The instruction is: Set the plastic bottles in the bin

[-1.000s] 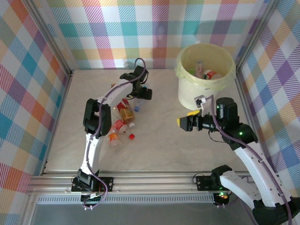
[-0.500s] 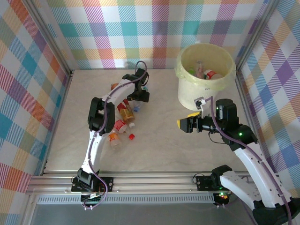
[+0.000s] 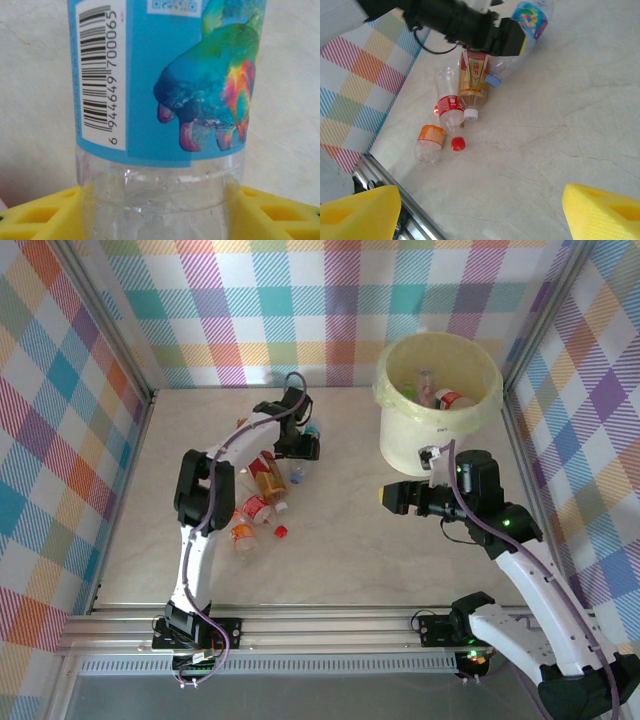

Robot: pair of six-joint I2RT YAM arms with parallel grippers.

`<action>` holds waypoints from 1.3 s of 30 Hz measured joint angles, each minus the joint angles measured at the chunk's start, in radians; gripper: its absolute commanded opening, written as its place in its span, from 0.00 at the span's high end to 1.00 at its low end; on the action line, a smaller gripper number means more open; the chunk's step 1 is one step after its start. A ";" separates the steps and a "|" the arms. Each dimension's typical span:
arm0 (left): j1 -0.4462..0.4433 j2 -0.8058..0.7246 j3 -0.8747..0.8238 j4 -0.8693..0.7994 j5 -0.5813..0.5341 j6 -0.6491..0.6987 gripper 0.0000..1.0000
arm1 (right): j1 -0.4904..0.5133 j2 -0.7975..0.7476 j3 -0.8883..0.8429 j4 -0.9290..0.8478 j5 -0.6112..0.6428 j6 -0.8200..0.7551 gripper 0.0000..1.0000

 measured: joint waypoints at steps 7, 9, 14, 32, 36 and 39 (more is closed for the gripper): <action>-0.003 -0.271 -0.254 0.196 0.238 -0.079 0.34 | 0.000 0.056 -0.010 0.121 -0.010 0.153 0.13; -0.011 -0.342 -0.325 0.249 0.293 -0.100 0.33 | 0.000 0.072 -0.010 0.147 -0.014 0.180 0.12; -0.046 -0.507 -0.520 0.385 0.410 -0.167 0.33 | 0.000 0.134 -0.003 0.202 -0.038 0.229 0.09; -0.313 -0.776 -0.737 0.615 0.468 -0.249 0.33 | 0.002 0.338 0.035 0.451 -0.186 0.370 0.04; -0.337 -0.774 -0.742 0.617 0.446 -0.251 0.33 | 0.003 0.339 0.035 0.465 -0.204 0.377 0.13; -0.344 -0.768 -0.742 0.618 0.431 -0.252 0.33 | 0.005 0.339 0.035 0.465 -0.209 0.381 0.21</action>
